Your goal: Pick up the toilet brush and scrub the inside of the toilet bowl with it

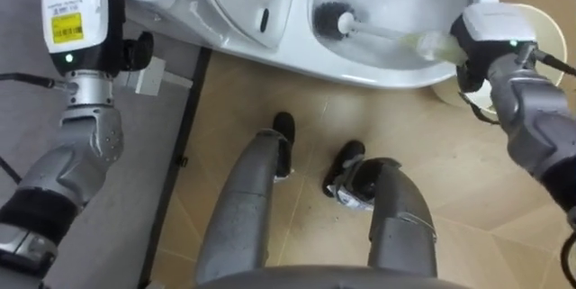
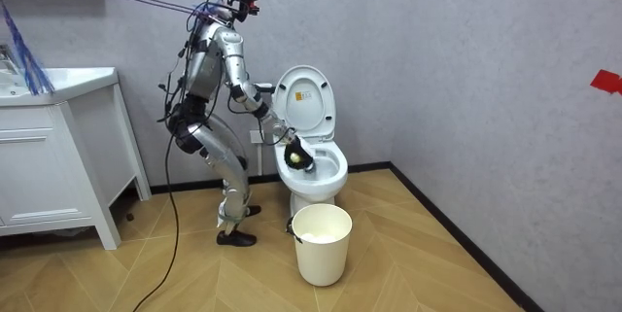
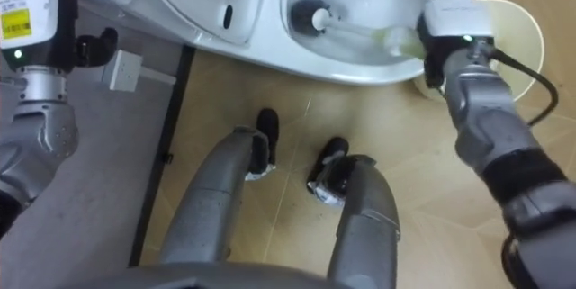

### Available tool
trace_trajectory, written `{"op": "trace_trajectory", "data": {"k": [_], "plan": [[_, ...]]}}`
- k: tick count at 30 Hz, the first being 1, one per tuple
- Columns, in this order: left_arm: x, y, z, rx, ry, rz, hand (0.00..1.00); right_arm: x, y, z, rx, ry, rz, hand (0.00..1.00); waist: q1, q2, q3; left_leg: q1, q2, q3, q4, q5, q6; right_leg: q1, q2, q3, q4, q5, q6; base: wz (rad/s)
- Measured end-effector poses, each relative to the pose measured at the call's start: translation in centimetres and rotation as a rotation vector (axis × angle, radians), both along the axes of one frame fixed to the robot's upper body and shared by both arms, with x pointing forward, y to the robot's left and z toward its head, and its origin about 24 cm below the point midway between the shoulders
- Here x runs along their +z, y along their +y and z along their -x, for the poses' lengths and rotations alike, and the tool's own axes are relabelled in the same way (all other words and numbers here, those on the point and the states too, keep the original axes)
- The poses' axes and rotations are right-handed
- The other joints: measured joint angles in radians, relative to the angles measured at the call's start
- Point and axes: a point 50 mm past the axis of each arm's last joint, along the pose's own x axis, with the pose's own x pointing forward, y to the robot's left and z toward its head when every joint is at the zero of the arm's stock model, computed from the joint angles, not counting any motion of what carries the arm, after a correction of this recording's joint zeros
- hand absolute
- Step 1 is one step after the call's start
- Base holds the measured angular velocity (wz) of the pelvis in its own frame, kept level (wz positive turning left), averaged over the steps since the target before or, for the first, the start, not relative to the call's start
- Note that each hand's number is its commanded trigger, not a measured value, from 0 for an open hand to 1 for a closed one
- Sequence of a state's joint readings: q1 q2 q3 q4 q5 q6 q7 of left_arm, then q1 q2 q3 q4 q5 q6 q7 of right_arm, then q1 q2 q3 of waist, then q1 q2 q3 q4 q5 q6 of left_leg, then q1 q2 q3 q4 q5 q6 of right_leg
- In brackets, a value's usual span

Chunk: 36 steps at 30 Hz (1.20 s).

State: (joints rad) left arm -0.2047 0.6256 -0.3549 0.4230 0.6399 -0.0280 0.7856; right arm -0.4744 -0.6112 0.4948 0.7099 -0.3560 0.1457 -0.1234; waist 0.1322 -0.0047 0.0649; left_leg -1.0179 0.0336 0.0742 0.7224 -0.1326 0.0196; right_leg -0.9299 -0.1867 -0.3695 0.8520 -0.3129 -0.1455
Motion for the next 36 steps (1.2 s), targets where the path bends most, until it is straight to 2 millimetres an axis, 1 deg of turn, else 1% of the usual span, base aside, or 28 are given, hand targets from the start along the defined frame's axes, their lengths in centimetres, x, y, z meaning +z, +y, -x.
{"op": "trace_trajectory", "data": {"k": [1, 2, 3, 4, 5, 6, 8, 10, 11, 12, 13, 14, 15, 16, 17, 18, 19, 20, 22, 24, 25, 28, 29, 31, 32, 34, 35, 36], "plan": [[0.3, 0.0, -0.1, 0.001, -0.026, -0.001, 0.00, 0.8, -0.6, -0.6, -0.072, -0.066, -0.106, 1.00, -0.011, -0.006, 0.0011, -0.013, -0.013, -0.001, -0.001, 0.008, 0.003, -0.016, -0.009, 0.000, 0.010, 0.000, 0.000, 0.18], [0.4, 0.0, -0.2, 0.004, -0.031, -0.002, 0.00, 1.3, -0.9, -1.0, -0.106, -0.100, -0.149, 1.00, -0.019, -0.006, 0.0013, -0.020, -0.015, -0.002, 0.000, 0.010, 0.004, -0.022, -0.013, -0.001, 0.016, -0.001, 0.000, 0.19], [0.6, 0.0, -0.2, 0.004, -0.044, -0.003, 0.00, 2.2, -1.6, -1.4, -0.142, -0.134, -0.168, 1.00, -0.030, -0.010, 0.0019, -0.029, -0.014, -0.004, 0.005, 0.013, 0.006, -0.029, -0.019, -0.003, 0.023, -0.001, 0.001, 0.15], [0.8, -0.1, -0.3, 0.003, -0.053, -0.011, 0.00, 2.4, -2.2, -1.4, -0.161, -0.137, -0.163, 1.00, -0.037, -0.020, 0.0027, -0.031, -0.015, -0.003, 0.007, 0.014, 0.008, -0.030, -0.024, -0.004, 0.028, -0.002, 0.003, 0.12], [0.9, -0.1, -0.3, 0.005, -0.057, -0.024, 0.00, 2.4, -2.4, -1.4, -0.169, -0.135, -0.157, 1.00, -0.042, -0.026, 0.0016, -0.030, -0.017, -0.003, 0.008, 0.014, 0.008, -0.030, -0.028, -0.005, 0.031, -0.003, 0.004, 0.15], [1.1, -0.1, -0.4, 0.009, -0.068, -0.052, 0.00, 2.2, -2.7, -1.2, -0.180, -0.136, -0.145, 1.00, -0.053, -0.033, 0.0012, -0.031, -0.025, -0.006, 0.007, 0.018, 0.011, -0.030, -0.032, -0.005, 0.034, -0.007, 0.009, 0.18], [1.2, -0.2, -0.5, 0.011, -0.077, -0.075, 0.00, 2.3, -2.7, -1.2, -0.167, -0.145, -0.107, 1.00, -0.063, -0.034, 0.0013, -0.035, -0.029, -0.011, 0.013, 0.020, 0.013, -0.029, -0.033, -0.005, 0.035, -0.005, 0.016, 0.07], [1.3, -0.4, -0.7, 0.004, -0.068, -0.081, 0.00, 2.5, -2.0, -1.5, -0.104, -0.154, -0.009, 1.00, -0.065, -0.034, 0.0010, -0.032, -0.030, -0.006, 0.016, 0.019, 0.016, -0.027, -0.040, -0.005, 0.035, -0.001, 0.026, -0.07], [1.3, -0.5, -0.8, 0.003, -0.065, -0.084, 0.00, 2.6, -1.7, -1.6, -0.085, -0.157, 0.011, 1.00, -0.060, -0.033, 0.0008, -0.031, -0.029, -0.005, 0.016, 0.020, 0.018, -0.025, -0.040, -0.005, 0.034, 0.001, 0.029, -0.12], [1.3, -0.7, -1.0, -0.005, -0.051, -0.093, 0.00, 2.5, -1.0, -1.6, -0.044, -0.160, 0.047, 1.00, -0.048, -0.032, 0.0015, -0.024, -0.027, -0.001, 0.018, 0.021, 0.027, -0.018, -0.037, -0.004, 0.031, 0.003, 0.034, -0.12], [1.2, -1.1, -1.3, -0.015, -0.029, -0.099, 0.00, 2.0, 0.0, -1.4, 0.008, -0.153, 0.085, 1.00, -0.040, -0.029, 0.0013, -0.012, -0.025, -0.003, 0.019, 0.019, 0.029, -0.004, -0.034, -0.005, 0.025, 0.004, 0.036, -0.09], [1.2, -1.3, -1.5, -0.022, -0.017, -0.100, 0.00, 1.7, 0.6, -1.2, 0.044, -0.148, 0.107, 1.00, -0.035, -0.022, 0.0035, -0.006, -0.024, -0.006, 0.020, 0.019, 0.030, 0.006, -0.028, -0.005, 0.019, 0.003, 0.036, 0.00], [1.0, -1.7, -1.7, -0.033, 0.001, -0.099, 0.00, 1.1, 1.8, -0.8, 0.112, -0.133, 0.150, 1.00, -0.022, -0.010, 0.0034, 0.004, -0.021, -0.012, 0.019, 0.014, 0.037, 0.022, -0.020, -0.007, 0.005, 0.005, 0.040, -0.04], [0.8, -2.1, -1.8, -0.039, 0.016, -0.090, 0.00, 0.5, 2.5, -0.1, 0.134, -0.107, 0.183, 1.00, -0.014, 0.002, 0.0019, 0.011, -0.020, -0.022, 0.016, 0.013, 0.038, 0.033, -0.018, -0.012, -0.005, 0.006, 0.042, -0.07], [0.5, -2.0, -1.8, -0.036, 0.025, -0.087, 0.00, 0.4, 2.6, 0.1, 0.137, -0.100, 0.195, 1.00, -0.012, 0.013, 0.0022, 0.013, -0.016, -0.023, 0.016, 0.012, 0.039, 0.039, -0.014, -0.016, -0.012, 0.007, 0.043, -0.26], [0.2, -1.9, -1.7, -0.029, 0.043, -0.075, 0.00, 0.5, 3.3, 0.5, 0.158, -0.089, 0.200, 1.00, 0.001, 0.032, 0.0012, 0.014, -0.004, -0.022, 0.017, 0.011, 0.041, 0.044, 0.002, -0.014, -0.032, 0.014, 0.044, -0.46], [0.0, -1.8, -1.5, -0.022, 0.057, -0.054, 0.00, 0.7, 3.8, 0.8, 0.176, -0.084, 0.211, 1.00, 0.012, 0.045, 0.0000, 0.015, 0.006, -0.019, 0.012, 0.011, 0.041, 0.045, 0.010, -0.014, -0.049, 0.025, 0.043, -0.51], [-0.1, -1.7, -1.5, -0.019, 0.062, -0.045, 0.00, 0.8, 4.1, 0.9, 0.182, -0.084, 0.212, 1.00, 0.015, 0.049, -0.0005, 0.015, 0.006, -0.018, 0.007, 0.011, 0.041, 0.043, 0.012, -0.013, -0.055, 0.028, 0.042, -0.44], [-0.3, -1.4, -1.2, 0.000, 0.069, -0.010, 0.00, 0.7, 5.5, 2.0, 0.212, -0.072, 0.223, 1.00, 0.024, 0.056, -0.0030, 0.016, 0.009, -0.017, 0.000, 0.014, 0.036, 0.041, 0.016, -0.016, -0.068, 0.046, 0.035, -0.25], [-0.4, -1.1, -1.0, 0.014, 0.063, -0.006, 0.00, 0.7, 6.1, 2.5, 0.223, -0.064, 0.226, 1.00, 0.026, 0.057, -0.0039, 0.016, 0.014, -0.018, 0.000, 0.011, 0.028, 0.042, 0.022, -0.020, -0.074, 0.050, 0.029, -0.13], [-0.7, -1.0, -0.7, 0.018, 0.067, -0.007, 0.00, 0.6, 6.0, 2.6, 0.229, -0.056, 0.245, 1.00, 0.026, 0.062, -0.0070, 0.015, 0.022, -0.018, 0.004, 0.009, 0.023, 0.042, 0.027, -0.021, -0.075, 0.051, 0.025, -0.10], [-1.5, -0.9, 0.1, 0.026, 0.086, -0.001, 0.00, 0.5, 5.5, 2.8, 0.235, -0.032, 0.286, 1.00, 0.029, 0.071, -0.0129, 0.025, 0.030, -0.008, 0.003, 0.005, 0.008, 0.050, 0.030, -0.028, -0.076, 0.048, 0.015, -0.08], [-1.6, -0.9, 0.1, 0.025, 0.088, -0.001, 0.00, 0.4, 5.4, 2.7, 0.233, -0.027, 0.291, 1.00, 0.031, 0.071, -0.0129, 0.028, 0.030, -0.007, 0.001, 0.005, 0.004, 0.052, 0.029, -0.028, -0.074, 0.047, 0.014, 0.04], [-1.6, -0.9, 0.1, 0.017, 0.090, 0.000, 0.00, 0.0, 4.3, 2.3, 0.226, -0.013, 0.319, 1.00, 0.029, 0.068, -0.0126, 0.033, 0.027, -0.014, 0.001, 0.001, -0.004, 0.057, 0.026, -0.035, -0.064, 0.038, -0.002, 0.14], [-1.6, -0.9, 0.1, 0.018, 0.090, -0.001, 0.00, 0.0, 4.0, 1.9, 0.229, -0.013, 0.331, 1.00, 0.027, 0.067, -0.0119, 0.033, 0.026, -0.015, 0.002, 0.001, -0.006, 0.057, 0.022, -0.038, -0.059, 0.035, -0.006, 0.18], [-1.4, -0.9, 0.0, 0.007, 0.083, -0.002, 0.00, 0.0, 2.5, 0.7, 0.230, 0.005, 0.378, 1.00, 0.015, 0.054, -0.0069, 0.035, 0.019, -0.008, 0.002, 0.000, -0.007, 0.051, 0.006, -0.037, -0.033, 0.020, -0.011, 0.18], [-1.3, -0.9, -0.1, 0.004, 0.082, -0.003, 0.00, 0.2, 2.2, 0.3, 0.229, 0.005, 0.384, 1.00, 0.013, 0.050, -0.0046, 0.035, 0.015, -0.008, 0.002, 0.001, -0.007, 0.050, 0.001, -0.038, -0.028, 0.017, -0.011, 0.19], [-1.1, -0.9, -0.2, -0.002, 0.071, -0.005, 0.00, 0.6, 1.5, -0.2, 0.225, 0.000, 0.395, 1.00, 0.008, 0.041, 0.0013, 0.037, 0.007, -0.008, 0.003, 0.002, -0.009, 0.047, -0.009, -0.037, -0.017, 0.010, -0.012, 0.17]]}}
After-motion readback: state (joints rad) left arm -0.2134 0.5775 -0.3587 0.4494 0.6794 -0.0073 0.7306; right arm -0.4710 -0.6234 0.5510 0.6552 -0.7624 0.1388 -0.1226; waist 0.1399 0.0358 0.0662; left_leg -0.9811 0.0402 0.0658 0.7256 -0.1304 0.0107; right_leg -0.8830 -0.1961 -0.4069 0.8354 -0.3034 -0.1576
